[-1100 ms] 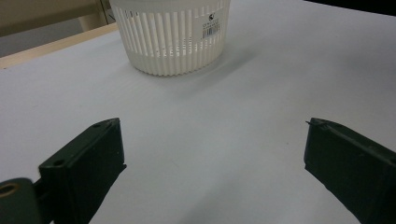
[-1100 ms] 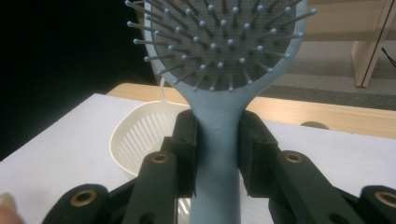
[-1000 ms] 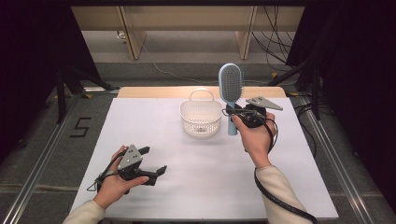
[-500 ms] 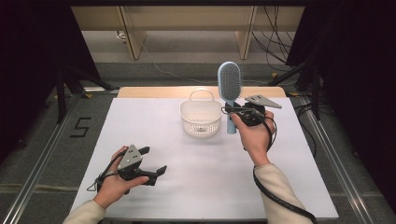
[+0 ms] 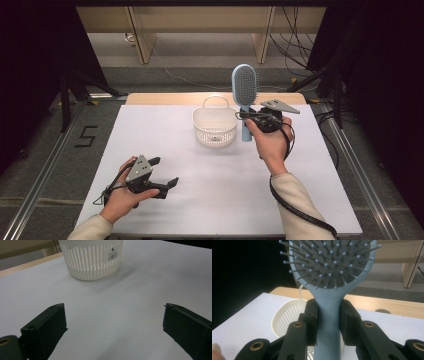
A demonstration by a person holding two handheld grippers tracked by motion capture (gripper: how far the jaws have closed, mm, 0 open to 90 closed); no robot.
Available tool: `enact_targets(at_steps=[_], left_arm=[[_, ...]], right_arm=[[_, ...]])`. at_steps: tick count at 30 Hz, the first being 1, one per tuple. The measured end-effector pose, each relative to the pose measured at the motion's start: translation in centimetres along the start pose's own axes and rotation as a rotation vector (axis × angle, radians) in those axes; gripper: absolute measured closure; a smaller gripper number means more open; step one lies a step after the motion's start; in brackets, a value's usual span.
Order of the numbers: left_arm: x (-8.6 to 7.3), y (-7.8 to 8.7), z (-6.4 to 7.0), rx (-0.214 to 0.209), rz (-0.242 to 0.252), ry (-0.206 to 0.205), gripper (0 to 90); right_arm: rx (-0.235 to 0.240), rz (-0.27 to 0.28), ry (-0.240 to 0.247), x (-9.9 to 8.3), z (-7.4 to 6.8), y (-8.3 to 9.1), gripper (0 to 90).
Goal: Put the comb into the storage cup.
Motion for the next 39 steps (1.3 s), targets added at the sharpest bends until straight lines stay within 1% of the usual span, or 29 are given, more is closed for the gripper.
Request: enact_targets(at_steps=[22, 39], left_arm=[[0.0, 0.0, 0.0, 0.002, 0.002, -0.002, 4.5], [0.1, 0.0, 0.0, 0.002, 0.004, -0.002, 4.5]], right_arm=[[0.0, 0.003, 0.003, 0.6, -0.1, -0.5, 70.8], [-0.001, 0.001, 0.011, 1.0, -0.1, -1.2, 70.8]])
Point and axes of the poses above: each handheld gripper's, and its own axes: y roughly backward along the jaws, x roughly out of its top, z roughly to its right, the point moved 9 cm from there along -y, roughly forward along the jaws, and after that the axes turned 1 degree about y, right-handed, at the moved point
